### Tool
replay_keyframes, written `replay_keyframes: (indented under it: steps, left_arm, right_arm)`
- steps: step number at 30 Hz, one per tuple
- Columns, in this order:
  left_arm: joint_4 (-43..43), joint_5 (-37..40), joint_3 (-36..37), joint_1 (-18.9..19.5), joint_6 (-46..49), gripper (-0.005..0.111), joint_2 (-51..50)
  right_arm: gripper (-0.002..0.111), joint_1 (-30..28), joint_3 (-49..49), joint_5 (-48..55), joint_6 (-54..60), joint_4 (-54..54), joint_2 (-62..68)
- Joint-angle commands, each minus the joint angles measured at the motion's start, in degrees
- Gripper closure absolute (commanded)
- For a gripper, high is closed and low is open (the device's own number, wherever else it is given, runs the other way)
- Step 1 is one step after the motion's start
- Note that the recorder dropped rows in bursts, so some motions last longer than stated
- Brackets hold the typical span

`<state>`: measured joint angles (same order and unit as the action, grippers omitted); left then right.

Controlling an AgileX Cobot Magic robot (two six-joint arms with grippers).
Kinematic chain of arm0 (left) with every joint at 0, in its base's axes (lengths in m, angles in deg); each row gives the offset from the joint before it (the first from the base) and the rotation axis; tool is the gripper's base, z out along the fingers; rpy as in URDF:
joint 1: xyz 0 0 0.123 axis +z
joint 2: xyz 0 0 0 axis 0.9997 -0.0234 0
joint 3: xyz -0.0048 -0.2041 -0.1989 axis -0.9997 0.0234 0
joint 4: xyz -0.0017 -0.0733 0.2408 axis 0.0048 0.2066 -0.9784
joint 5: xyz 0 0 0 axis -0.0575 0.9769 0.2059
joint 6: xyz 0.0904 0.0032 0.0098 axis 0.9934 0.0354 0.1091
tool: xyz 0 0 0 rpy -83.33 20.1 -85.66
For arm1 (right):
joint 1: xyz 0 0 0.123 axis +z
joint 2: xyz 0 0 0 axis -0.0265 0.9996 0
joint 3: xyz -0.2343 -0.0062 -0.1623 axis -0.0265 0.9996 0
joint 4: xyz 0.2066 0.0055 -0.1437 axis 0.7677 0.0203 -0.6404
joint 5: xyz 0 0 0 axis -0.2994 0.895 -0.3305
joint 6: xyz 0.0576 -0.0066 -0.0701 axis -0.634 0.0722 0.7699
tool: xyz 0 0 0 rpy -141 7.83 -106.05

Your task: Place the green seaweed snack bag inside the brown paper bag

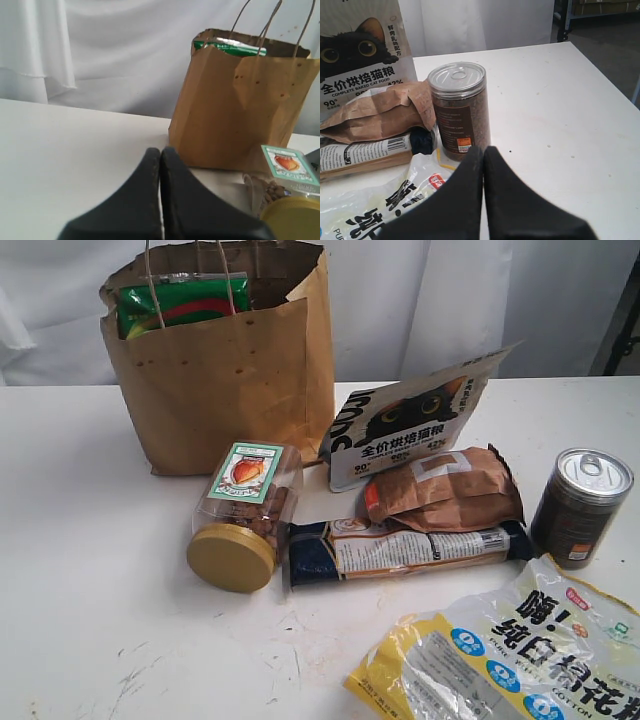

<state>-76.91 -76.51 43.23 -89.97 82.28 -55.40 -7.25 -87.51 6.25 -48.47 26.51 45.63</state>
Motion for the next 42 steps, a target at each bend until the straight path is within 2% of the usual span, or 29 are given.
replay_keyframes:
  steps: [1,7,15,42]
  left_arm:
    - [-0.58,2.97,1.12,0.73,-0.55,0.107,0.71]
    - [-0.58,2.97,1.66,0.73,-0.55,0.107,0.71]
    - [-0.58,7.31,1.66,0.73,-0.55,0.107,0.71]
    - [-0.58,6.83,1.66,0.73,-0.55,0.107,3.36]
  right_arm:
    - [0.108,0.11,0.21,-0.65,-0.15,0.05,-0.21]
    - [0.108,0.11,0.21,-0.65,-0.15,0.05,-0.21]
    - [0.108,0.11,0.21,-0.65,-0.15,0.05,-0.21]
    - [0.108,0.11,0.21,-0.65,-0.15,0.05,-0.21]
